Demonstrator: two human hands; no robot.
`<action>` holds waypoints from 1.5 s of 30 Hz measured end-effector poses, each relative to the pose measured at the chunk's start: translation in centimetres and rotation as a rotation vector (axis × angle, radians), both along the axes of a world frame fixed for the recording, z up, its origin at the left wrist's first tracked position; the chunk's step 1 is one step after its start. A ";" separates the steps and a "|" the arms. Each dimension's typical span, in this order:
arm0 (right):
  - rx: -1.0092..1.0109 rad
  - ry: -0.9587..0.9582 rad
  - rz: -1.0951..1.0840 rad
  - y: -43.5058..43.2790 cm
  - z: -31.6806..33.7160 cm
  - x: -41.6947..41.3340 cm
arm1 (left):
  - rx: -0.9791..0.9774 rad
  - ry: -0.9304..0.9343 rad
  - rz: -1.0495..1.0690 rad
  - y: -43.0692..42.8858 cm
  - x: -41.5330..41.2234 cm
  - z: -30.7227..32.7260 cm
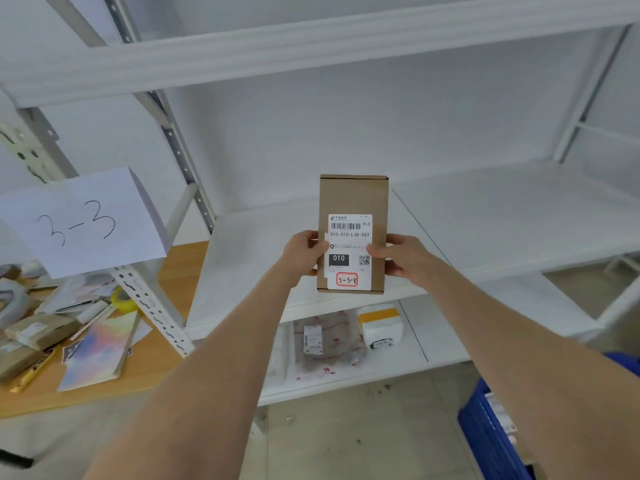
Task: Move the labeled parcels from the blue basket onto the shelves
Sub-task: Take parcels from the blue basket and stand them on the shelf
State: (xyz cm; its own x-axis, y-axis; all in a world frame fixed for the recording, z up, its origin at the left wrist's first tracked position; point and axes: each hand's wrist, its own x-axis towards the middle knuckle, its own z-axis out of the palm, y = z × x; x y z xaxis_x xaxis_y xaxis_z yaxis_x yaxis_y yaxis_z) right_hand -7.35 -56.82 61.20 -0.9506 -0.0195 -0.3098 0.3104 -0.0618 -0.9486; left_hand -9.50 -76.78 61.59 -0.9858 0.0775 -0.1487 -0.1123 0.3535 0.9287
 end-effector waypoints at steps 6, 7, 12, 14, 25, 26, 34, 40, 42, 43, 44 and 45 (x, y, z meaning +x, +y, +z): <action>-0.006 -0.021 -0.081 7.3 -2.0 -2.2 | -0.020 -0.008 -0.059 7.9 -2.8 -1.5; -0.007 -0.024 -0.090 8.9 -2.4 -2.7 | -0.018 -0.011 -0.061 9.5 -3.3 -1.8; 0.010 -0.033 -0.084 17.6 -4.0 -5.6 | -0.021 -0.006 -0.029 18.4 -6.0 -3.5; 0.041 -0.037 -0.077 21.1 -4.5 -6.8 | -0.013 -0.024 -0.014 22.0 -7.0 -4.3; 0.230 -0.024 -0.059 33.1 -6.3 -12.2 | 0.052 -0.060 0.078 34.5 -11.9 -7.2; 0.235 -0.023 -0.071 33.7 -6.6 -12.6 | 0.053 -0.061 0.074 35.1 -12.5 -7.5; 0.283 -0.015 -0.168 38.3 -9.2 -15.3 | 0.001 -0.028 0.008 40.0 -16.1 -9.8; 0.340 0.016 -0.167 40.7 -10.1 -17.5 | 0.026 -0.052 0.063 43.0 -17.1 -10.2; 0.345 0.024 -0.163 41.5 -10.2 -18.2 | 0.035 -0.049 0.079 43.9 -17.2 -10.2; 0.348 0.028 -0.157 42.1 -10.2 -18.4 | 0.042 -0.044 0.086 44.5 -17.2 -10.2; 0.350 0.030 -0.148 42.7 -10.3 -18.5 | 0.049 -0.041 0.096 45.2 -17.1 -10.2; 0.350 0.032 -0.143 43.3 -10.4 -18.6 | 0.057 -0.038 0.110 45.8 -17.0 -10.2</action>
